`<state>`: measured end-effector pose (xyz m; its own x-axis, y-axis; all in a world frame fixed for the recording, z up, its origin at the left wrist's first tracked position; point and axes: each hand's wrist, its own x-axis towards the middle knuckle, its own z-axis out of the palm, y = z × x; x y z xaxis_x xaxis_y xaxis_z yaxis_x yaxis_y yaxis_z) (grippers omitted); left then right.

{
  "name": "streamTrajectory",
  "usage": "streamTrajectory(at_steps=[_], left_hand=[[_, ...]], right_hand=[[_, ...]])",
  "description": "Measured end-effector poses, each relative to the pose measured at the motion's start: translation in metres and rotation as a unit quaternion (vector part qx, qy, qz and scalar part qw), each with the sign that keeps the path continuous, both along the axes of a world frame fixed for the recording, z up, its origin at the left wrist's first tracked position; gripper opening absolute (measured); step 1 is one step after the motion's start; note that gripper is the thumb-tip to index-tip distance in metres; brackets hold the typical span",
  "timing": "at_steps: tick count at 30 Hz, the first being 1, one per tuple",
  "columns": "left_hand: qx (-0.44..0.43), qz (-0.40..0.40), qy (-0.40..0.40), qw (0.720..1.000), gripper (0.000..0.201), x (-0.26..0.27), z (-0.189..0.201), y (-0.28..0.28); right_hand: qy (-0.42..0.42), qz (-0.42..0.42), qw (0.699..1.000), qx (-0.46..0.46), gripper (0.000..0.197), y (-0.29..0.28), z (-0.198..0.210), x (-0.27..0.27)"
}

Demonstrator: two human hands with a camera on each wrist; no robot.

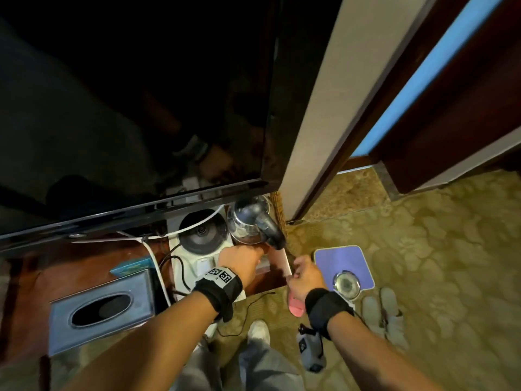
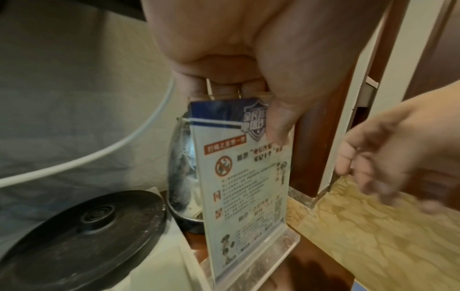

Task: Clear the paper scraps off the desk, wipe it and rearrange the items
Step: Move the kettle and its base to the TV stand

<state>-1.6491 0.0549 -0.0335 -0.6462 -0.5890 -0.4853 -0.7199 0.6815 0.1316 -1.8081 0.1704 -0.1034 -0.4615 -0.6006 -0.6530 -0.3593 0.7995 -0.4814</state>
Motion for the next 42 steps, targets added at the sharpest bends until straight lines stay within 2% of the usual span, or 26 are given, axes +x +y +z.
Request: streamTrajectory(at_steps=[3, 5, 7, 12, 15, 17, 20, 22, 24, 26, 33, 42], left_hand=[[0.001, -0.018, -0.012, 1.0, 0.031, -0.017, -0.01, -0.002], [0.006, -0.018, -0.011, 1.0, 0.035, -0.023, -0.017, -0.004], [0.011, -0.014, -0.01, 1.0, 0.035, -0.027, -0.025, -0.006], [0.009, 0.004, -0.006, 1.0, 0.033, -0.024, -0.046, -0.008], [0.01, 0.021, 0.008, 1.0, 0.034, -0.023, -0.055, -0.006], [0.016, 0.036, 0.017, 0.999, 0.032, -0.02, -0.059, -0.005], [0.018, 0.059, 0.027, 0.998, 0.035, -0.01, -0.062, -0.005], [0.011, 0.069, 0.026, 0.997, 0.04, 0.0, -0.059, -0.006], [0.005, 0.085, 0.027, 0.996, 0.048, 0.01, -0.053, -0.006], [-0.005, 0.103, 0.03, 0.994, 0.054, 0.021, -0.045, -0.005], [-0.013, 0.149, 0.027, 0.988, 0.055, 0.067, -0.011, 0.004], [-0.041, 0.222, 0.047, 0.973, 0.049, 0.161, 0.036, 0.029]], right_hand=[[0.024, 0.017, 0.999, 0.033, 0.014, 0.022, -0.014, 0.003], [0.022, 0.027, 0.998, 0.045, 0.022, 0.035, -0.037, 0.001], [0.011, 0.034, 0.998, 0.044, 0.022, 0.042, -0.059, -0.001], [0.002, 0.01, 0.999, 0.044, 0.029, 0.044, -0.076, 0.002], [-0.007, 0.008, 0.999, 0.044, 0.03, 0.046, -0.094, 0.006], [-0.012, 0.002, 0.999, 0.05, 0.033, 0.053, -0.122, 0.003], [-0.017, 0.018, 0.998, 0.061, 0.035, 0.056, -0.137, -0.003], [-0.028, 0.028, 0.997, 0.065, 0.03, 0.041, -0.089, 0.003], [-0.025, 0.022, 0.998, 0.053, 0.009, 0.022, -0.025, 0.016], [-0.019, 0.046, 0.998, 0.042, 0.019, 0.015, 0.003, 0.021], [0.011, 0.138, 0.99, -0.003, 0.004, -0.005, 0.033, 0.039], [0.05, 0.237, 0.969, -0.048, 0.016, -0.03, 0.078, 0.12]])
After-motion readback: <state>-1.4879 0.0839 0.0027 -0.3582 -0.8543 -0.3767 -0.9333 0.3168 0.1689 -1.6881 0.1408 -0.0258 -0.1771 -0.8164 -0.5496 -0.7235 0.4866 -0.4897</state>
